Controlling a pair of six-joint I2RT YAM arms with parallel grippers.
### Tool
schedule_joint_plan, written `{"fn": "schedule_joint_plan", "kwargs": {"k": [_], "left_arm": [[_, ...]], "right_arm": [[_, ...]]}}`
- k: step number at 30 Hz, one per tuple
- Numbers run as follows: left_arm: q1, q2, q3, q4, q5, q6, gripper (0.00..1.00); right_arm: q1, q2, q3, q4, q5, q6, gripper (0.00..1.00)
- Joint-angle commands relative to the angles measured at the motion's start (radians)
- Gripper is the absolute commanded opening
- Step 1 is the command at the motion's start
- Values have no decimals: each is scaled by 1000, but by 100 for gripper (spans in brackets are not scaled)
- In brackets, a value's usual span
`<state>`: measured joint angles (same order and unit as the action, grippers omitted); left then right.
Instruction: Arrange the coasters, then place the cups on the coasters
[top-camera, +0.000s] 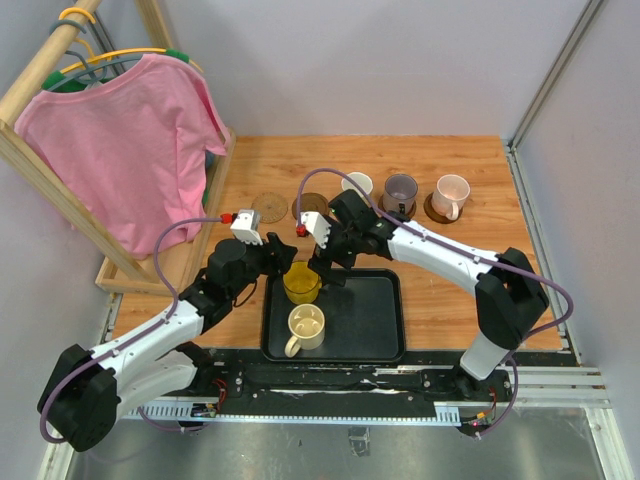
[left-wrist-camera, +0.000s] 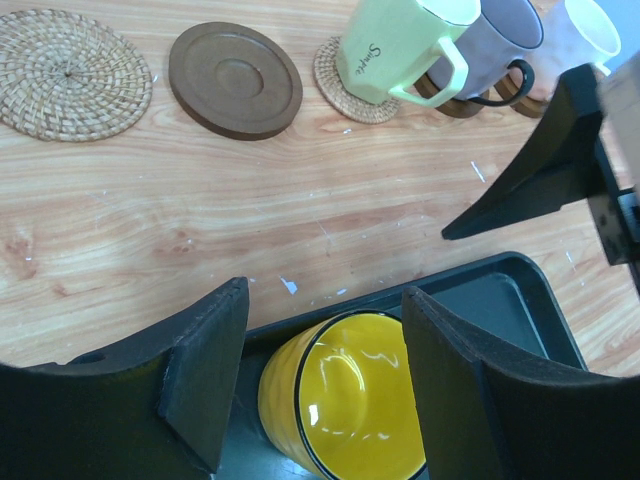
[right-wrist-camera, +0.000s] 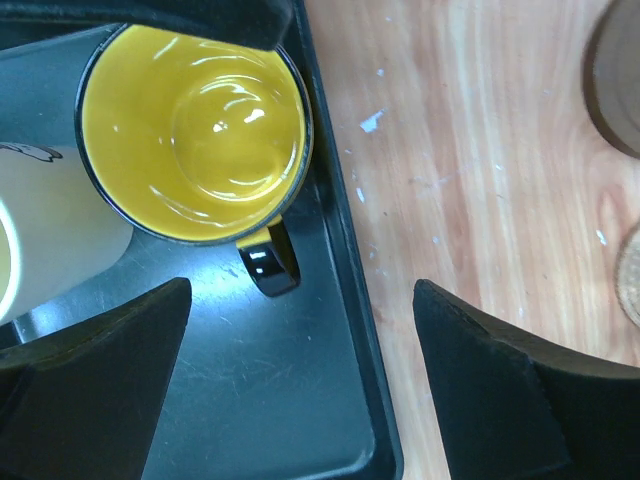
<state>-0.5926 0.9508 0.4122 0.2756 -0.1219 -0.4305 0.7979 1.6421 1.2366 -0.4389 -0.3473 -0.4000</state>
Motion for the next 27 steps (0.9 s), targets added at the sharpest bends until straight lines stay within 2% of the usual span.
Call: {"fn": "schedule_joint_plan", "kwargs": {"k": [1, 13, 21, 27], "left_arm": [[-6, -21, -12, -8, -37, -4, 67], [-6, -38, -28, -18, -62, -7, 70], [-6, -38, -36, -19, -65, -12, 69], [-6, -40, -44, -20, -65, -16, 69]], "right_arm": [[-8, 75, 53, -43, -126, -49, 92], [-8, 167, 71, -41, -231, -31, 81], [-7, 163, 19, 21, -275, 23, 58], [13, 142, -36, 63, -238, 64, 48]]}}
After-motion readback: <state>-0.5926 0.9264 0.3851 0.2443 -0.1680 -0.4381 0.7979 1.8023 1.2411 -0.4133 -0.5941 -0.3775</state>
